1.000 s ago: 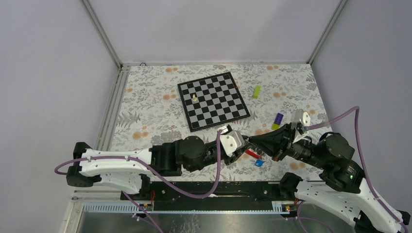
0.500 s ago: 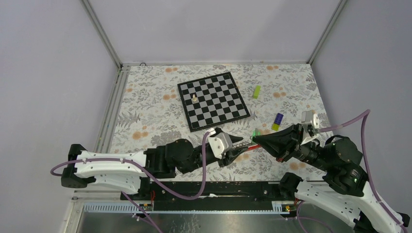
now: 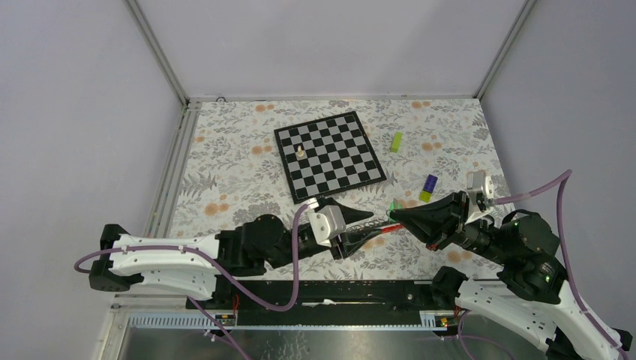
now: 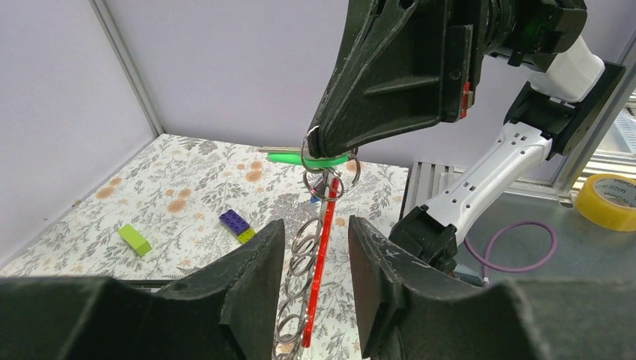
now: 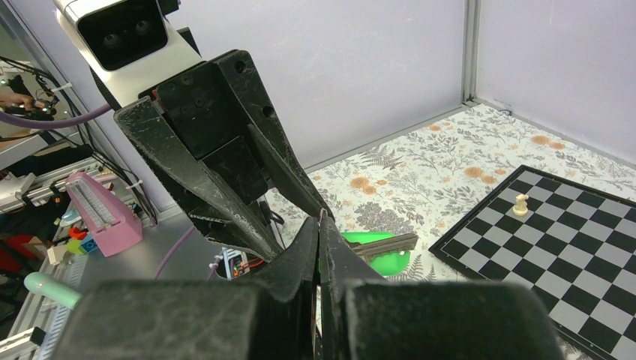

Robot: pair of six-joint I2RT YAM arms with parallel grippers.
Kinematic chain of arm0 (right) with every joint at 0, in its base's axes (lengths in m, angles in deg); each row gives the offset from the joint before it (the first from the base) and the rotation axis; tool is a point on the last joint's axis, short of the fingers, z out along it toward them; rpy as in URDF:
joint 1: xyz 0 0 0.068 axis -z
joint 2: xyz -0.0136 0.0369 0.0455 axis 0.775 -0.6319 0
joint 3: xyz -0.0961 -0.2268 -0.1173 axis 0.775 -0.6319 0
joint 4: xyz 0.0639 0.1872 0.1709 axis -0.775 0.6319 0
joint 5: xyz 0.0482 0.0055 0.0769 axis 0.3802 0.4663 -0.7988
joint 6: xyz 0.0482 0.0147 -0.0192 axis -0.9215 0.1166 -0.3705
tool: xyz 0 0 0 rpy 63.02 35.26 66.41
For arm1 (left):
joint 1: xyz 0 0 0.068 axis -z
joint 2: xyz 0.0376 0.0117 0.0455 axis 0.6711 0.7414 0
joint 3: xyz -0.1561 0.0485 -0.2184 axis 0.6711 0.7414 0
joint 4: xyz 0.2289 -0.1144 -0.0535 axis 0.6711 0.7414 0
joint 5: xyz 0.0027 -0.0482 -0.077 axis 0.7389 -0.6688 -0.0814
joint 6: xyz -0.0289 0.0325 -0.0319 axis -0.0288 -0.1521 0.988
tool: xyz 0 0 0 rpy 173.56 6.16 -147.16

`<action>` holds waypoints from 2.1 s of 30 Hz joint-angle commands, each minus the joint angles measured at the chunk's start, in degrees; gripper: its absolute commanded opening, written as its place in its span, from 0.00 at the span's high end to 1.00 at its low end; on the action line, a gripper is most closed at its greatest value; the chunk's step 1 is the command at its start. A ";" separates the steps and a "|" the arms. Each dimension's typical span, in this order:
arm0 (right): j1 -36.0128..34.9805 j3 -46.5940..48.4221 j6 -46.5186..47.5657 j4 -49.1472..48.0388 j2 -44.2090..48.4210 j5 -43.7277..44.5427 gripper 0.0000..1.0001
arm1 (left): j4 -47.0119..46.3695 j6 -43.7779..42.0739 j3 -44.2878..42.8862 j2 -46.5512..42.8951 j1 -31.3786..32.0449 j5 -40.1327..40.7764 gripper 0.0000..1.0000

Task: Remove the keys from the keyring
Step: Remove the key from the keyring.

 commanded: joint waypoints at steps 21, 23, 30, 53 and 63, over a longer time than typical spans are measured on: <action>-0.23 -1.24 2.76 -7.38 2.88 -12.19 1.00 | -6.34 1.67 0.66 -5.39 0.01 -6.57 0.58; -0.25 -1.23 2.63 -7.89 2.74 -13.14 1.00 | -7.00 1.88 1.05 -5.98 0.01 -7.54 0.58; -0.29 -1.69 1.54 -10.92 2.29 -16.50 1.00 | -7.62 3.03 0.97 -5.38 0.01 -12.36 0.58; -0.25 -1.40 -1.83 -14.89 0.28 -23.87 1.00 | -7.31 3.96 -1.62 -0.79 0.01 -19.03 0.61; -0.25 -1.42 -2.69 -14.58 -0.31 -26.05 1.00 | -7.83 3.95 -1.71 -0.68 0.01 -18.11 0.54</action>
